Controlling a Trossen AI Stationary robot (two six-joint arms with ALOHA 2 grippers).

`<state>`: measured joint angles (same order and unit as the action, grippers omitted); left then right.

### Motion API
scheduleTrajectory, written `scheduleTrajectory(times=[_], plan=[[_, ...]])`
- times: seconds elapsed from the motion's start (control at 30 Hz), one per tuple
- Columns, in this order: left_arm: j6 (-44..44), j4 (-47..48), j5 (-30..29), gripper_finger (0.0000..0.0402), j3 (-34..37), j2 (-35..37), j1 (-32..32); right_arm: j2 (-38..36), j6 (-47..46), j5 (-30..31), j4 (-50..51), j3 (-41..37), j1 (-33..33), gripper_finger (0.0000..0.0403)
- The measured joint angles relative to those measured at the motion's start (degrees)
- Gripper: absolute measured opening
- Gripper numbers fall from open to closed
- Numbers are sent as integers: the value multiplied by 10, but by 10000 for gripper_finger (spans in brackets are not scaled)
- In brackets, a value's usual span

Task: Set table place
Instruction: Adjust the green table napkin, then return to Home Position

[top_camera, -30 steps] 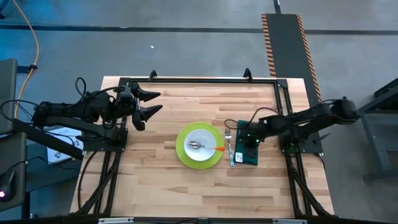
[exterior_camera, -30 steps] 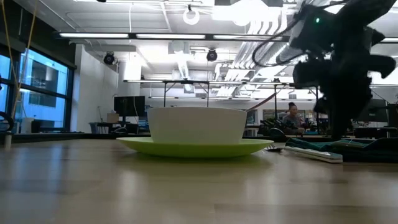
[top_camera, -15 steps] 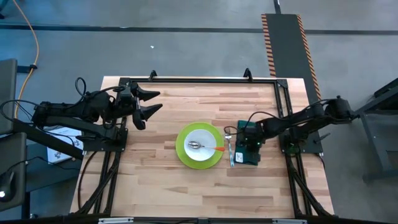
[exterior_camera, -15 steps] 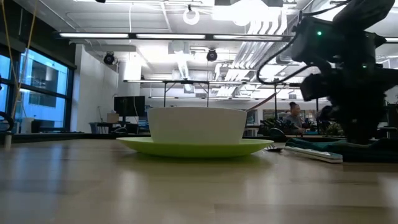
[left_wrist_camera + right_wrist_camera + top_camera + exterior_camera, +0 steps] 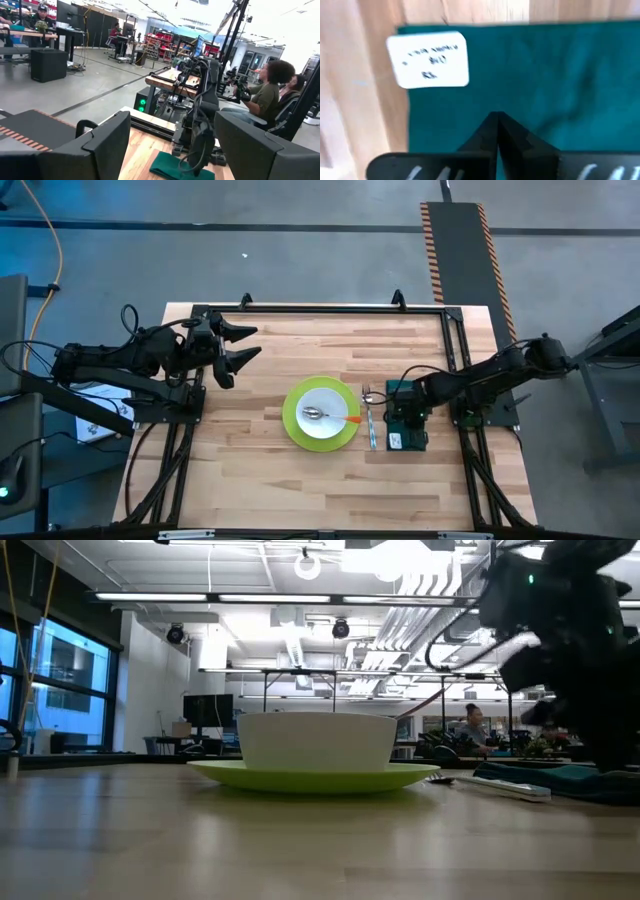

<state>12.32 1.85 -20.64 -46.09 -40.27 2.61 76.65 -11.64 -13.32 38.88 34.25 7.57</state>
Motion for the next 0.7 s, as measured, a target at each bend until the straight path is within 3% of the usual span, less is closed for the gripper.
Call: scheduleTrajectory(times=[0.27, 0.7], plan=[[-1, 0, 2, 276, 0, 0, 0, -85, -15, 10, 18, 71, 0, 0], [-15, 3, 23, 275, 0, 0, 0, -219, -14, 137, -227, 172, -44, 0]])
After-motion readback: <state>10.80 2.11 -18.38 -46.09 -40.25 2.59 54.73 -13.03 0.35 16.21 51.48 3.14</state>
